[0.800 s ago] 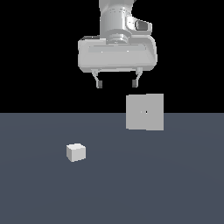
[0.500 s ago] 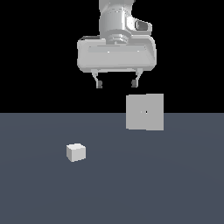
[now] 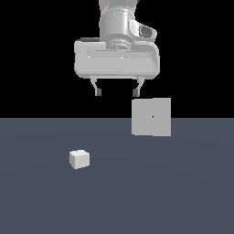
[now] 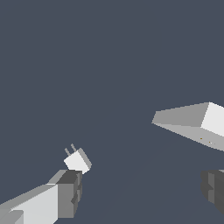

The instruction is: Plug the charger into the wall socket.

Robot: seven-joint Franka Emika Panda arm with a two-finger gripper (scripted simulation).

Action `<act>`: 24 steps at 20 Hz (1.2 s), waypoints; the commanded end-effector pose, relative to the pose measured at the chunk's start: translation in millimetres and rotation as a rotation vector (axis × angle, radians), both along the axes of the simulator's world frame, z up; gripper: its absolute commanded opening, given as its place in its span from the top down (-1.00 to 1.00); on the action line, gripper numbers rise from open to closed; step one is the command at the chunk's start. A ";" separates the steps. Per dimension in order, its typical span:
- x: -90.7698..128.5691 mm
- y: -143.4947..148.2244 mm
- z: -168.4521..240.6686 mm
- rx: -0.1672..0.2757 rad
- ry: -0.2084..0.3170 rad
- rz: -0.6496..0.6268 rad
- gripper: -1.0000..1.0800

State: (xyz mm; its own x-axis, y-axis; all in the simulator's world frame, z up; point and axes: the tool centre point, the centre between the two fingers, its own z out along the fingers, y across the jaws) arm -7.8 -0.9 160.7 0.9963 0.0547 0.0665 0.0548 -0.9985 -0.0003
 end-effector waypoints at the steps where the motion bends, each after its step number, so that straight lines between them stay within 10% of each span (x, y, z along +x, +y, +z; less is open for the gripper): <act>1: -2.5 5.0 -5.5 0.007 -0.022 0.034 -0.92; 24: -32.6 61.6 -71.4 0.095 -0.280 0.432 -0.92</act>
State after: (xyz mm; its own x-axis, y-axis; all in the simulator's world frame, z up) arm -38.6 57.5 92.9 0.8432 0.4201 0.3354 0.4518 -0.8919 -0.0189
